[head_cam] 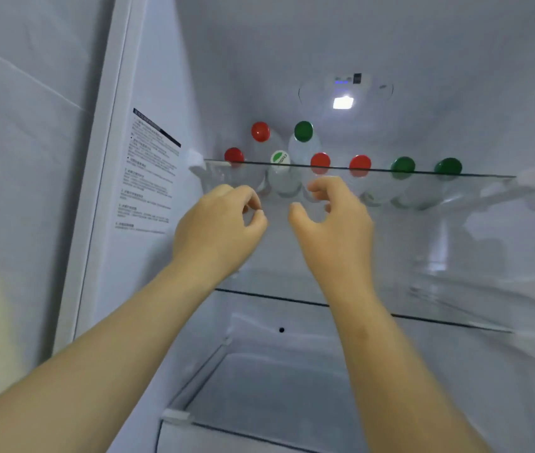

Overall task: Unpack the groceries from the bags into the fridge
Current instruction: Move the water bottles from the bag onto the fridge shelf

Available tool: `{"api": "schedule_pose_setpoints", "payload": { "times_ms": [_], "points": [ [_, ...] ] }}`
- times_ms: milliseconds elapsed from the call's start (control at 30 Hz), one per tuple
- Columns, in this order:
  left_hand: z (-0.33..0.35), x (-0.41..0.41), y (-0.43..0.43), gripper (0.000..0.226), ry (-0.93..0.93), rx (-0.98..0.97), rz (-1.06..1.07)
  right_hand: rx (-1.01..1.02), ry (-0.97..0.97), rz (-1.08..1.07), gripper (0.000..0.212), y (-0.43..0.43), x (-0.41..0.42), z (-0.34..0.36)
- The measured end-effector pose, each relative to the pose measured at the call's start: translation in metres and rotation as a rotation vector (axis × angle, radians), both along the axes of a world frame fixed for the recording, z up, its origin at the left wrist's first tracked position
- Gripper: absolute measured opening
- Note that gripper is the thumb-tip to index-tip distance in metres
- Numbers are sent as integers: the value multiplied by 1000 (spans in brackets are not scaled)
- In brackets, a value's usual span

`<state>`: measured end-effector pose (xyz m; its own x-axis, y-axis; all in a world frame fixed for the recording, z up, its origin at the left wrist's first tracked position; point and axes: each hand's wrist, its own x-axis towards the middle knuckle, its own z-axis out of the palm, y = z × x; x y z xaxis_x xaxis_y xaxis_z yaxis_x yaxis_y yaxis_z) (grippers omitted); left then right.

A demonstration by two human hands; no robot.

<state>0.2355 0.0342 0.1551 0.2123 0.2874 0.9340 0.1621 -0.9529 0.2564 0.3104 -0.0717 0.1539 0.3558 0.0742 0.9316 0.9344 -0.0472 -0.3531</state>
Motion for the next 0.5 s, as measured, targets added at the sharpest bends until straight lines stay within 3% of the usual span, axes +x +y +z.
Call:
{"api": "schedule_pose_setpoints", "payload": {
  "times_ms": [500],
  "points": [
    [-194,-87,-50,25,513,-178,-326,-472,501,-381,34,-84,-105,-214]
  ]
}}
